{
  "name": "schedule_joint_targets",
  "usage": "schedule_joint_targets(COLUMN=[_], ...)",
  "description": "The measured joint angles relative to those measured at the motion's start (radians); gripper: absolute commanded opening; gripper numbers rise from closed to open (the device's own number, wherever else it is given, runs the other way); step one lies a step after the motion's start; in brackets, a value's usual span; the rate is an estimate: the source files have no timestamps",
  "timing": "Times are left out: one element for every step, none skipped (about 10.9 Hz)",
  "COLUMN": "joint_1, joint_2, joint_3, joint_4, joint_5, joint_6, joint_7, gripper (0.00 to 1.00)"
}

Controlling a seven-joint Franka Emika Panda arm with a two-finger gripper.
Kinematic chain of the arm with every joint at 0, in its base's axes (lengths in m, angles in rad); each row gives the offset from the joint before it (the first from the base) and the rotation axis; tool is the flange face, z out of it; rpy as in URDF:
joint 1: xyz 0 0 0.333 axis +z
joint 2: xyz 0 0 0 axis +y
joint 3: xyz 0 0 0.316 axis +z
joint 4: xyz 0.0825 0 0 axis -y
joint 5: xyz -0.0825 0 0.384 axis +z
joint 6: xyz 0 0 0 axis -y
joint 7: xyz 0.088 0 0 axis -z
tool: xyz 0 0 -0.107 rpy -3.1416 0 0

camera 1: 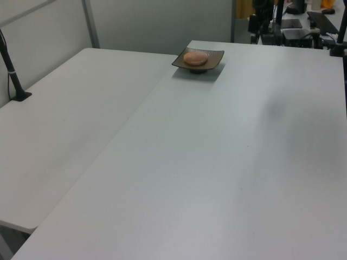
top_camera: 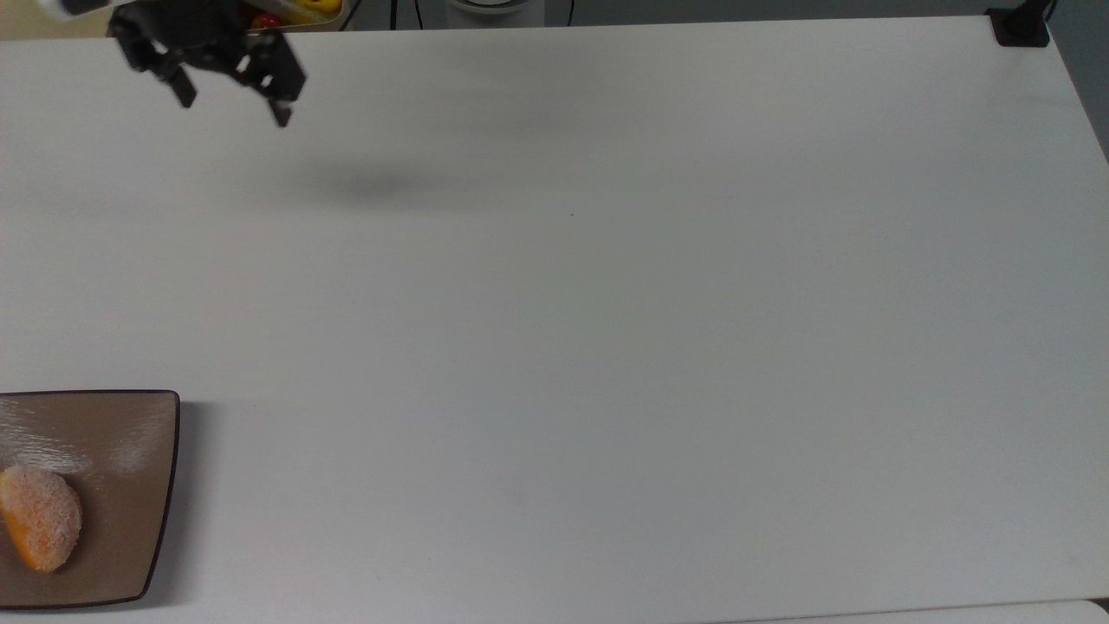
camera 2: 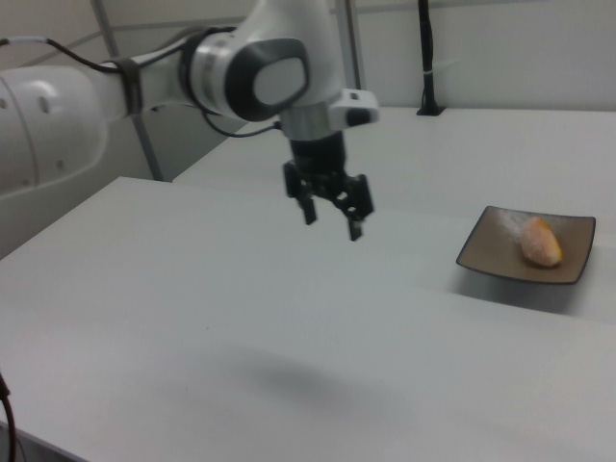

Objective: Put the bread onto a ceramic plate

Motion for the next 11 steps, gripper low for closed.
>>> schedule_joint_targets(joint_1=[0.030, 0.064, 0.101, 0.140, 0.174, 0.203, 0.217, 0.220, 0.220, 0.219, 0.218], joint_2=[-0.037, -0.073, -0.103, -0.129, -0.146, -0.157, -0.163, -0.169, -0.175, -0.180, -0.186], joint_3=[0.000, 0.001, 0.001, 0.002, 0.002, 0.002, 0.002, 0.002, -0.001, -0.003, -0.004], joint_4=[-0.034, -0.073, -0.108, -0.146, -0.181, -0.202, -0.208, -0.208, -0.208, -0.208, -0.208], joint_5=[-0.002, -0.002, -0.003, -0.003, -0.003, -0.003, -0.002, -0.001, 0.002, 0.003, 0.004], joint_6=[-0.011, -0.011, -0.011, -0.011, -0.011, -0.011, -0.003, 0.008, 0.013, 0.013, 0.014], joint_7=[0.012, 0.039, 0.065, 0.074, 0.079, 0.092, 0.102, 0.108, 0.108, 0.109, 0.109], gripper=[1.00, 1.00, 1.00, 1.00, 1.00, 1.00, 1.00, 1.00, 1.00, 1.00, 1.00])
